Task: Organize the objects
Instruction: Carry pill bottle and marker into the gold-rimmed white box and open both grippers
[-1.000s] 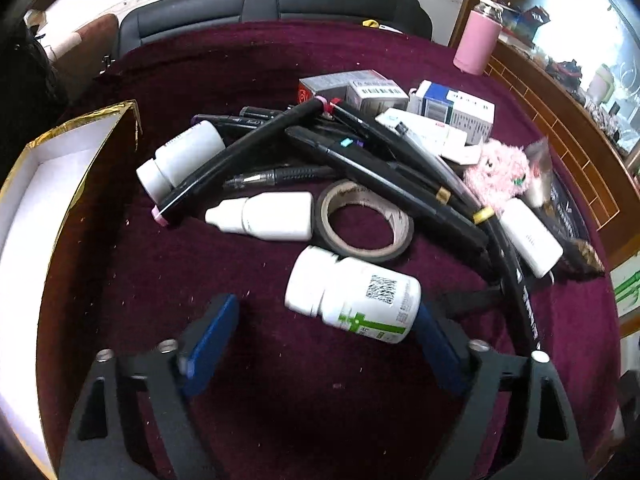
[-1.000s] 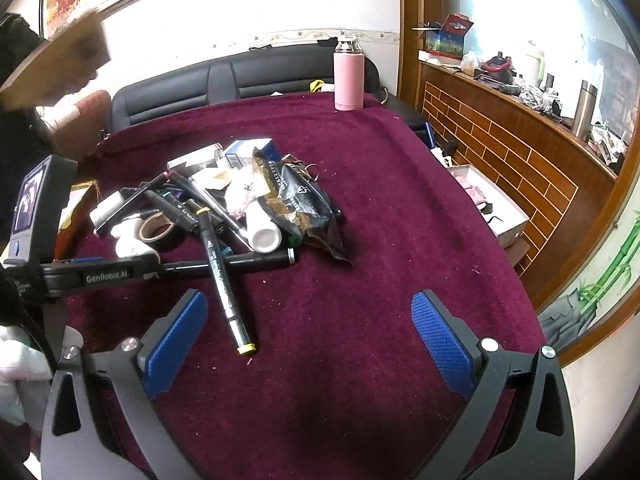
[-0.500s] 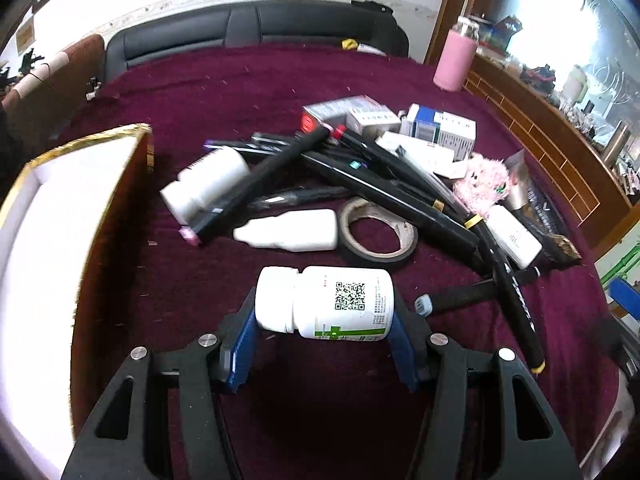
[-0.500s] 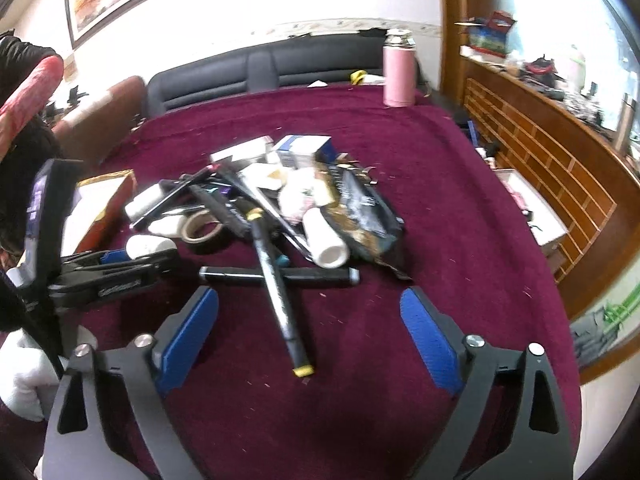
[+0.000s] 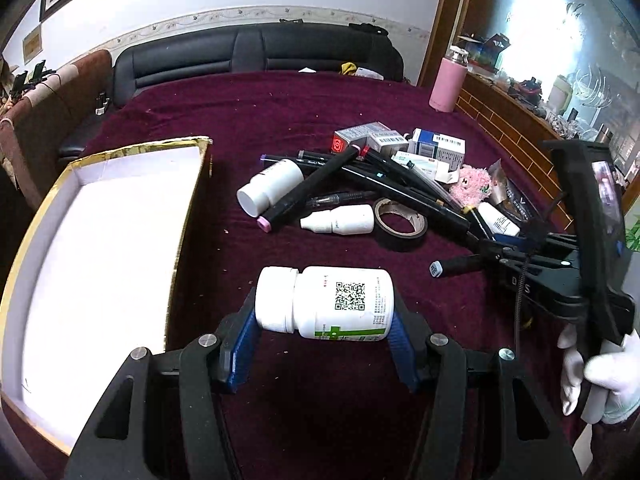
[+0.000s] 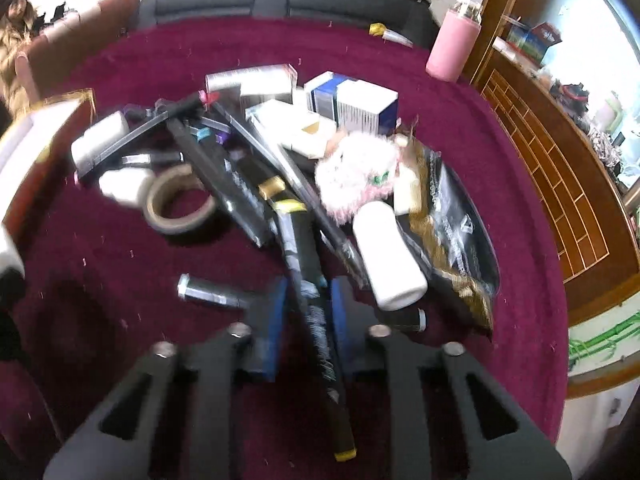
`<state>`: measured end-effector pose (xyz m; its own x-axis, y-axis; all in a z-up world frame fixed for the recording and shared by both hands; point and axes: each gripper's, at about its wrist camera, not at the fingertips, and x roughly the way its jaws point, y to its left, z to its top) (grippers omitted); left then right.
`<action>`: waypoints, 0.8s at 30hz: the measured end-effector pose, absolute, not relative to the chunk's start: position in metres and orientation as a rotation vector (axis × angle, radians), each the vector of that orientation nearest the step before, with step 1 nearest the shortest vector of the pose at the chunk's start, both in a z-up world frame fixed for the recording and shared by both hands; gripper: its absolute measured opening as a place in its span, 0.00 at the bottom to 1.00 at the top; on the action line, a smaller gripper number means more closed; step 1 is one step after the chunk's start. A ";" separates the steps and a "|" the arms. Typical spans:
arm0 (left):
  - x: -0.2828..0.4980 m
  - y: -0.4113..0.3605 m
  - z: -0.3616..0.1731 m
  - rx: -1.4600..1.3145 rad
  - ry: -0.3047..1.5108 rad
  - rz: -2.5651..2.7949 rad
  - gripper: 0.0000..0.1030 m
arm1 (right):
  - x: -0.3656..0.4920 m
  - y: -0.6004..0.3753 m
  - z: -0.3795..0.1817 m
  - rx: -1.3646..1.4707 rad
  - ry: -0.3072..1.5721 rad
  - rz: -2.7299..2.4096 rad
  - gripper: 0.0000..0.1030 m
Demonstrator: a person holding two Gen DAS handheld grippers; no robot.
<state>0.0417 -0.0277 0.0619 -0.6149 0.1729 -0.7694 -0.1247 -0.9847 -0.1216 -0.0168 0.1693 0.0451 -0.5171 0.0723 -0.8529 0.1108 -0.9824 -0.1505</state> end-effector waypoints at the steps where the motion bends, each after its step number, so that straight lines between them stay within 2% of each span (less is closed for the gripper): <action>1: 0.044 -0.030 0.063 -1.281 -0.086 2.684 0.50 | -0.015 0.171 0.047 1.535 0.260 -2.694 0.12; 13: 0.065 -0.073 0.092 -1.203 -0.169 2.716 0.50 | 0.028 0.187 0.110 1.338 -0.147 -2.612 0.12; 20: 0.062 -0.115 0.134 -1.134 -0.115 2.823 0.51 | 0.020 0.119 0.153 1.230 -0.261 -2.388 0.12; 24: 0.044 -0.141 0.147 -1.141 -0.066 2.894 0.51 | 0.001 0.069 0.156 1.223 -0.286 -2.286 0.12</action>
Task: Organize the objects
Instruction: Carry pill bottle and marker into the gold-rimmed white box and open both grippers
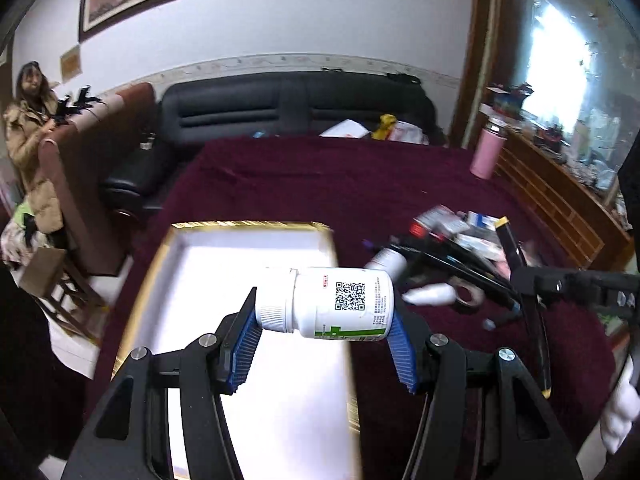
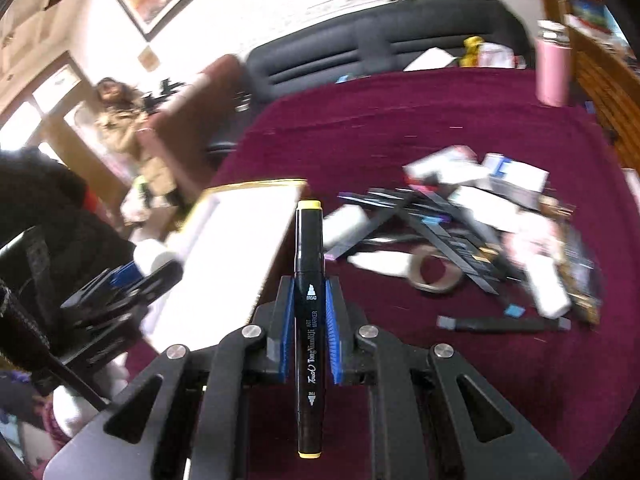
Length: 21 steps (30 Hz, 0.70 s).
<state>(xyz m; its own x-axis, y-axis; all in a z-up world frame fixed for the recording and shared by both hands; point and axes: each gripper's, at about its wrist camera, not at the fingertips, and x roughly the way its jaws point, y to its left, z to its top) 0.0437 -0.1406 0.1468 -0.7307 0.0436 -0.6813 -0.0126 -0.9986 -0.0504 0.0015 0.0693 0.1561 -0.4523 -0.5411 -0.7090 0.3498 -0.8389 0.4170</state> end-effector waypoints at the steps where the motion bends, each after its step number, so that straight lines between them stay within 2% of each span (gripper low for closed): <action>1: 0.037 -0.147 0.147 -1.155 -0.069 2.901 0.51 | -0.004 0.056 0.155 1.223 -0.290 -2.266 0.12; 7: -0.018 -0.178 0.119 -1.295 -0.099 2.911 0.51 | -0.065 -0.018 0.124 1.342 -0.382 -2.172 0.13; 12: -0.063 -0.198 0.085 -1.390 -0.195 2.884 0.50 | -0.114 -0.049 0.083 1.469 -0.496 -2.142 0.13; 16: -0.090 -0.210 0.055 -1.458 -0.260 2.824 0.50 | -0.141 -0.059 0.061 1.539 -0.479 -2.191 0.12; 21: -0.109 -0.203 0.036 -1.496 -0.240 2.779 0.50 | -0.156 -0.061 0.051 1.579 -0.448 -2.217 0.12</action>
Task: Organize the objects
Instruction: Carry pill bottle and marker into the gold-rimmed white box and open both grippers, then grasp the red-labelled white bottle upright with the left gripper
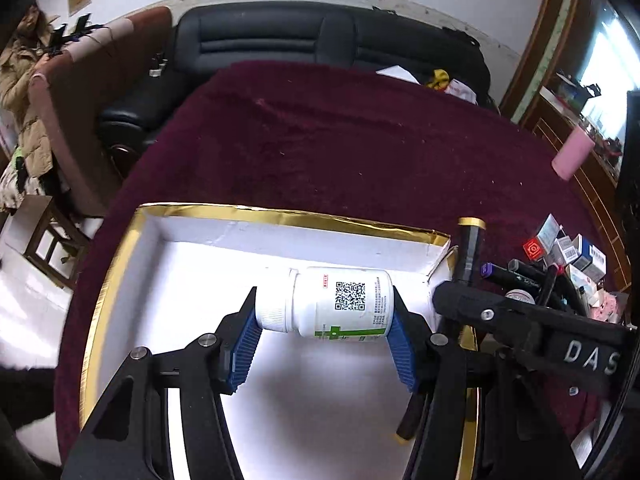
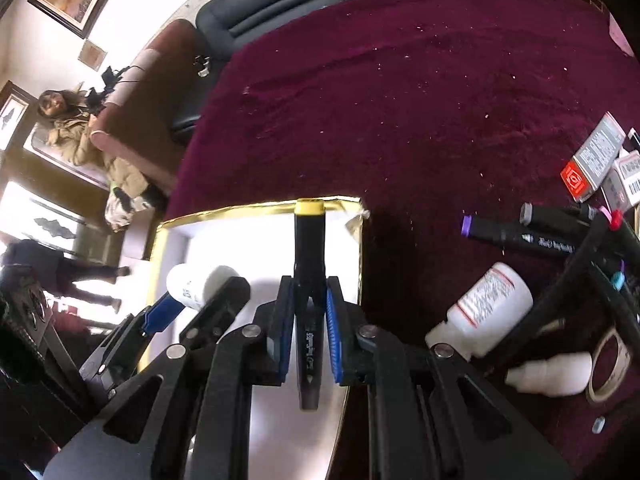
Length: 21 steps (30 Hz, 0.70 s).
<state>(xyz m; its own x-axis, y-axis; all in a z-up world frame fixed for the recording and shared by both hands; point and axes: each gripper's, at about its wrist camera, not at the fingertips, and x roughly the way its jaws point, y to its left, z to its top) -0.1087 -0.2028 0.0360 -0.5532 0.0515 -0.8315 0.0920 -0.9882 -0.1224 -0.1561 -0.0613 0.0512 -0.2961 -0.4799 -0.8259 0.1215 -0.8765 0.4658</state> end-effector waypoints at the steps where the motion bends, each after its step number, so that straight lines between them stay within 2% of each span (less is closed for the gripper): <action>1: -0.112 -0.202 0.032 1.482 0.234 -2.732 0.50 | -0.159 -0.062 0.048 1.584 -0.435 -2.231 0.13; 9: -0.124 -0.207 0.022 1.506 0.322 -2.737 0.51 | -0.168 -0.057 0.047 1.596 -0.411 -2.257 0.15; 10: -0.124 -0.207 0.021 1.507 0.326 -2.739 0.53 | -0.168 -0.056 0.048 1.590 -0.411 -2.264 0.19; 12: -0.124 -0.205 0.021 1.523 0.333 -2.739 0.66 | -0.168 -0.057 0.049 1.580 -0.428 -2.250 0.26; 21: -0.112 -0.210 0.041 1.470 0.378 -2.738 0.66 | -0.153 -0.031 0.080 1.425 -0.482 -2.281 0.31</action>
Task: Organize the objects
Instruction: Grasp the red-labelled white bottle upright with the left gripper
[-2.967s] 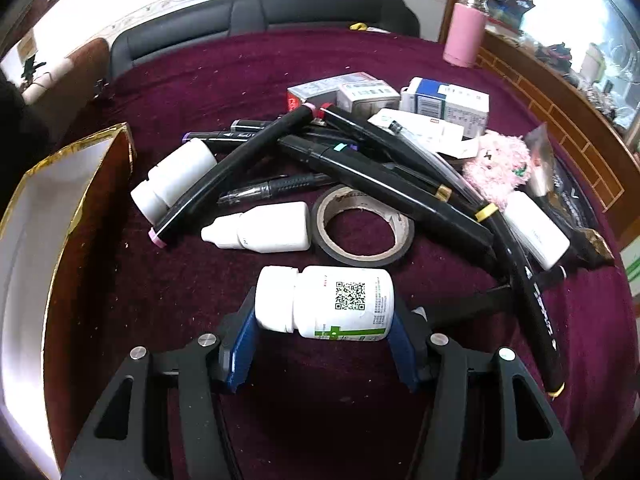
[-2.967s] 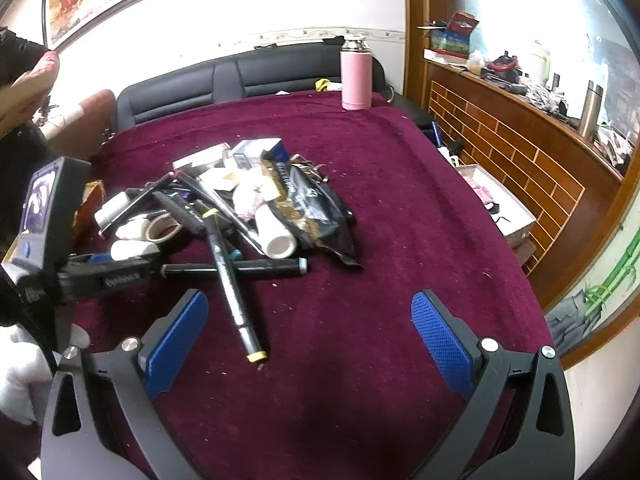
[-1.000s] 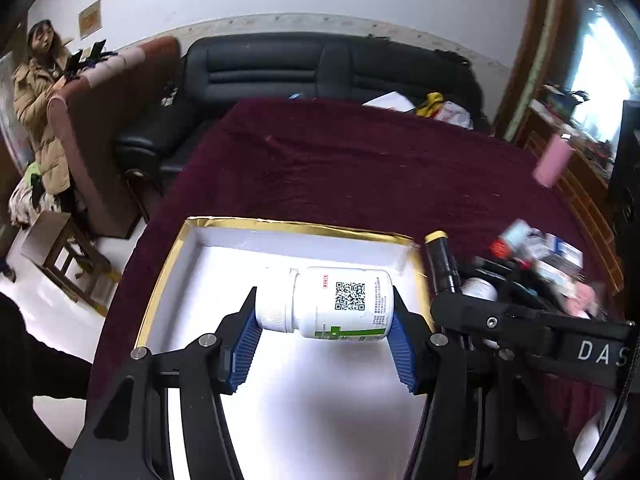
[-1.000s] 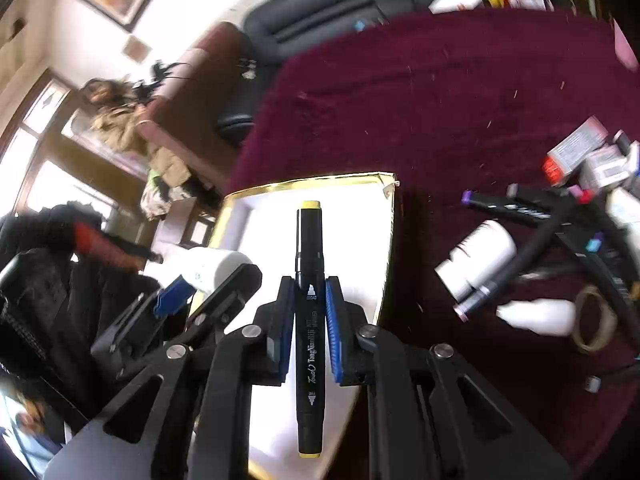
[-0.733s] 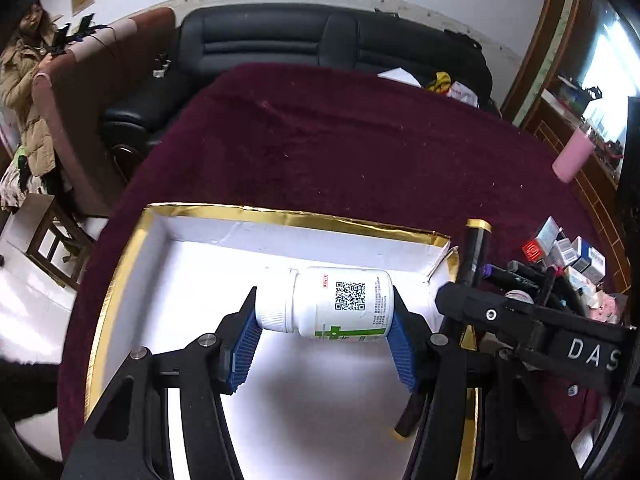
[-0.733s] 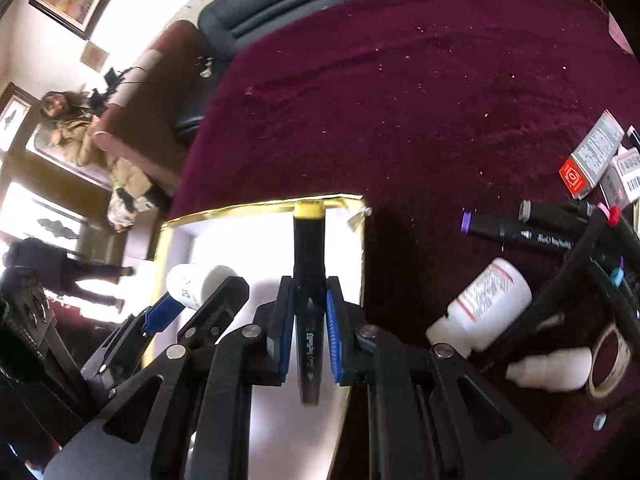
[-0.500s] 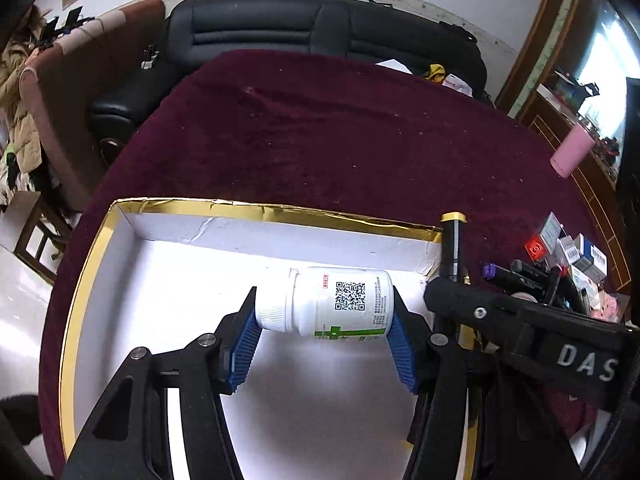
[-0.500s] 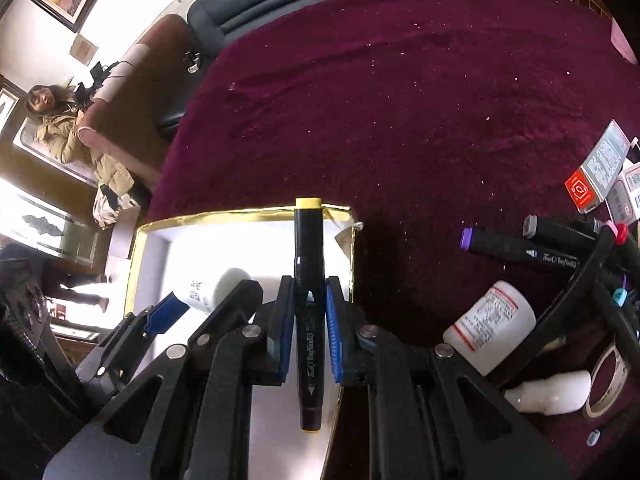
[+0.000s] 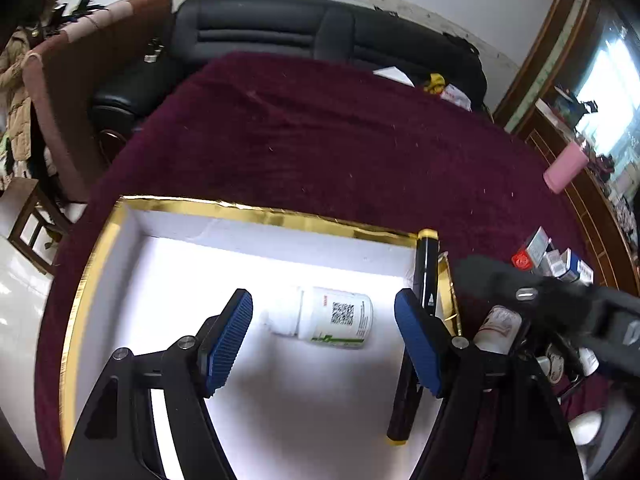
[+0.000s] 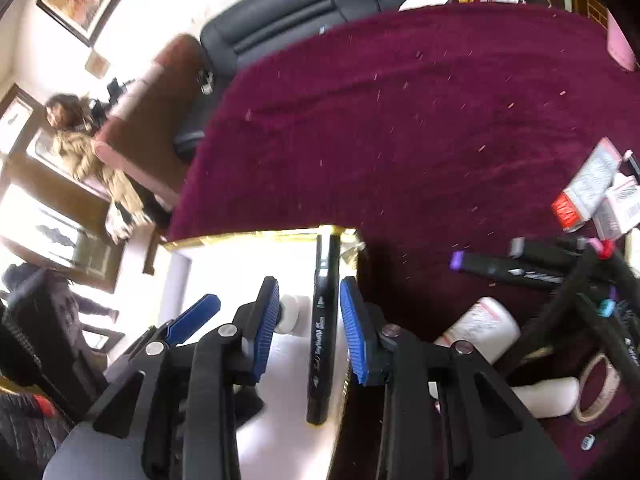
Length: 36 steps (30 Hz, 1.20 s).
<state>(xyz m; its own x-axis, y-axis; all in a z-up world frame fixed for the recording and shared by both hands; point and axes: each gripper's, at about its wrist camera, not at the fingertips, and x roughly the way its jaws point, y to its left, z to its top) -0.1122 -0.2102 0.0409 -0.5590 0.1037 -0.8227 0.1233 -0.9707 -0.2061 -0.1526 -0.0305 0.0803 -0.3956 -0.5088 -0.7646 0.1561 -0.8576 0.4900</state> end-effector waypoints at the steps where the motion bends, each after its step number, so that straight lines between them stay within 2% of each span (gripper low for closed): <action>1: -0.109 -0.211 0.046 1.461 0.390 -2.737 0.66 | -0.149 -0.025 0.085 1.403 -0.486 -2.286 0.33; 5: -0.089 -0.205 0.064 1.414 0.363 -2.749 0.66 | -0.123 0.012 0.106 1.313 -0.520 -2.333 0.50; 6: -0.083 -0.204 0.068 1.401 0.362 -2.754 0.66 | -0.116 0.021 0.109 1.299 -0.528 -2.343 0.51; 15: -0.030 -0.161 0.106 1.312 0.349 -2.884 0.66 | -0.039 0.122 0.114 1.218 -0.534 -2.445 0.52; 18: -0.024 -0.131 0.111 1.341 0.302 -2.957 0.66 | -0.008 0.175 0.106 1.208 -0.548 -2.525 0.57; 23: -0.044 -0.072 0.095 1.433 0.010 -2.981 0.66 | 0.027 0.243 0.089 1.238 -0.667 -2.563 0.57; 27: -0.082 -0.051 0.069 1.493 -0.135 -2.869 0.66 | 0.038 0.267 0.084 1.235 -0.707 -2.574 0.58; 34: -0.125 -0.041 0.042 1.544 -0.250 -2.780 0.65 | 0.036 0.268 0.085 1.210 -0.692 -2.546 0.58; 36: -0.128 -0.036 0.038 1.594 -0.227 -2.790 0.65 | 0.032 0.263 0.086 1.200 -0.680 -2.534 0.58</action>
